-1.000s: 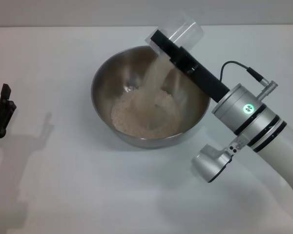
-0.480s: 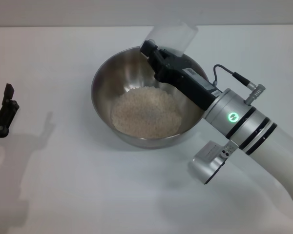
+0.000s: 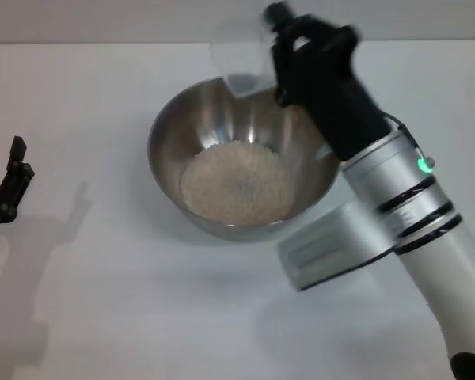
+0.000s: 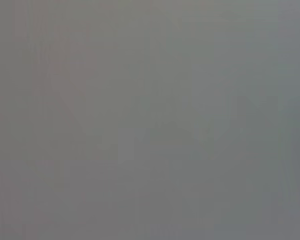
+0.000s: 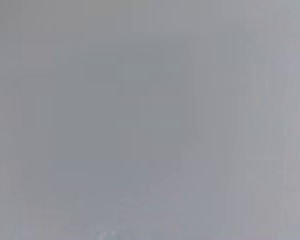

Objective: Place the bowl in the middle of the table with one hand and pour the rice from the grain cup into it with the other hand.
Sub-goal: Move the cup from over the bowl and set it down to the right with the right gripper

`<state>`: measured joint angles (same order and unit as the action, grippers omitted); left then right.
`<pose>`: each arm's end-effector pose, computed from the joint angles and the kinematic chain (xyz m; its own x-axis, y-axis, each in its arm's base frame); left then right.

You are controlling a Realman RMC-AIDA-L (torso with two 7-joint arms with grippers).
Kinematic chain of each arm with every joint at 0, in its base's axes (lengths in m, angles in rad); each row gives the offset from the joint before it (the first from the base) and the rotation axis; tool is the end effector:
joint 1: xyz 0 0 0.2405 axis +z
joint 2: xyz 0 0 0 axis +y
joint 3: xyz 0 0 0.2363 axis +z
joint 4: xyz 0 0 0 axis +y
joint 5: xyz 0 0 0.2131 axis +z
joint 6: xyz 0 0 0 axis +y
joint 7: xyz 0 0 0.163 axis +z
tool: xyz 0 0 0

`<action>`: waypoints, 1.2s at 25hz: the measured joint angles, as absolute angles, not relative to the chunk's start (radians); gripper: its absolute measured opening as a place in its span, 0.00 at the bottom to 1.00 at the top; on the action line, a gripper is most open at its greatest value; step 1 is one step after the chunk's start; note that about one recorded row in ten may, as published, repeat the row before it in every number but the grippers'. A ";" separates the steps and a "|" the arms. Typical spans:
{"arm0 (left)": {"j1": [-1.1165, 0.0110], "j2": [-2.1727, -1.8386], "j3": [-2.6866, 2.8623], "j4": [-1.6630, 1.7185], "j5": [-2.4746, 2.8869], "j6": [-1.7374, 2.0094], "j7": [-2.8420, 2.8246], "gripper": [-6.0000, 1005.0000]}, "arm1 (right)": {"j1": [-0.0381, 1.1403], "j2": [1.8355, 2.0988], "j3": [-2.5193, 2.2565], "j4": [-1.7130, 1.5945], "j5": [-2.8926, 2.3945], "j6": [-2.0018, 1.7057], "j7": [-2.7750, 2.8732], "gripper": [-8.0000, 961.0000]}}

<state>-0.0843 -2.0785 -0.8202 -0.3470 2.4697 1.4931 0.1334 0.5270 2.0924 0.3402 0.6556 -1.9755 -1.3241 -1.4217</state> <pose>-0.3060 0.2392 -0.0090 0.7892 -0.2531 0.5596 0.5460 -0.1282 -0.8279 0.1341 0.3151 -0.0825 0.7593 0.5815 0.2921 0.2891 0.1007 -0.9520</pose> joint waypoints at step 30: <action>-0.125 -2.078 -0.823 -0.359 2.468 1.452 0.133 0.84 | 0.501 2.085 0.695 0.286 -1.988 -1.009 -0.127 0.01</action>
<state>-0.1254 -2.0785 -0.8230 -0.3591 2.4683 1.4522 0.1334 0.5007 2.0849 0.6952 0.2861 -1.9882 -1.0085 -0.1271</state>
